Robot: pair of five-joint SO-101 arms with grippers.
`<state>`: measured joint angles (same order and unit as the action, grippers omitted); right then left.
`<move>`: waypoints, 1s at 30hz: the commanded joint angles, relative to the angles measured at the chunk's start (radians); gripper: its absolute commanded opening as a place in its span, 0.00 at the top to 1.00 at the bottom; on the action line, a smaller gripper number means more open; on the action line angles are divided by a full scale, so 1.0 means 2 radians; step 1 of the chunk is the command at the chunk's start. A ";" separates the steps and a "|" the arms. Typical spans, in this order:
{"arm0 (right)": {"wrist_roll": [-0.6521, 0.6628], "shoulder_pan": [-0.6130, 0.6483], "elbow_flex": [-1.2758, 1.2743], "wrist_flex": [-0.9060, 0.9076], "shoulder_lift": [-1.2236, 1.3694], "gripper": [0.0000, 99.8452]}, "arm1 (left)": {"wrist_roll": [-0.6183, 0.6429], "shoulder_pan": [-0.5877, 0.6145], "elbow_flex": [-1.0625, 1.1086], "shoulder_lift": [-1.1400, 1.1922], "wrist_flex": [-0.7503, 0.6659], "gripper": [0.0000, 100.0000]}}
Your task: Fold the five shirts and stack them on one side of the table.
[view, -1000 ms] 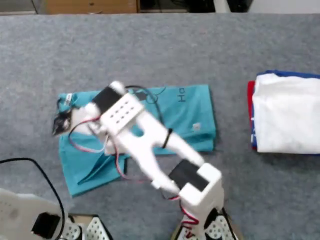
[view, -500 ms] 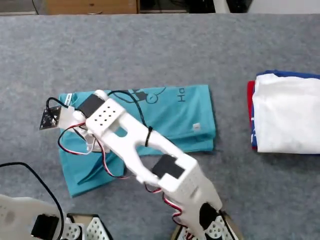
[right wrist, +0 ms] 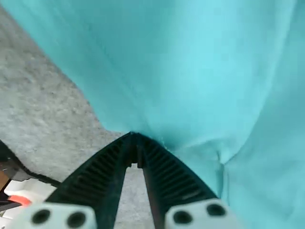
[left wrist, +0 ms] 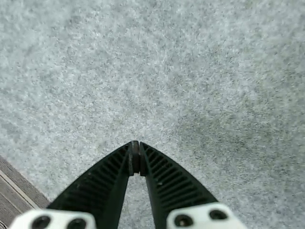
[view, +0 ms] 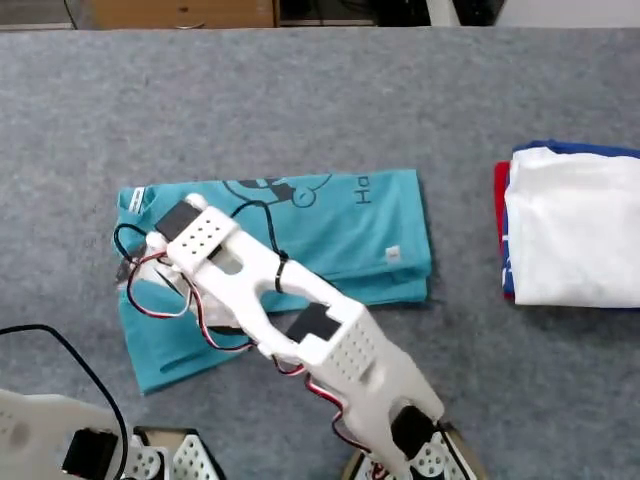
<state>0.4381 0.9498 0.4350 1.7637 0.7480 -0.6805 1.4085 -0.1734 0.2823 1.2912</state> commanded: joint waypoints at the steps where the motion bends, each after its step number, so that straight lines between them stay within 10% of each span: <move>1: -0.006 0.003 -0.003 0.012 -0.016 1.00 | -0.005 0.004 -0.024 -0.007 -0.005 0.98; 30: -0.005 0.138 0.056 -0.067 -0.023 0.84 | -0.051 0.078 -0.049 0.056 -0.054 0.98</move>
<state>0.4273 1.2167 0.5040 1.6441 0.6897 -0.7710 1.5420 -0.2348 0.4097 1.1960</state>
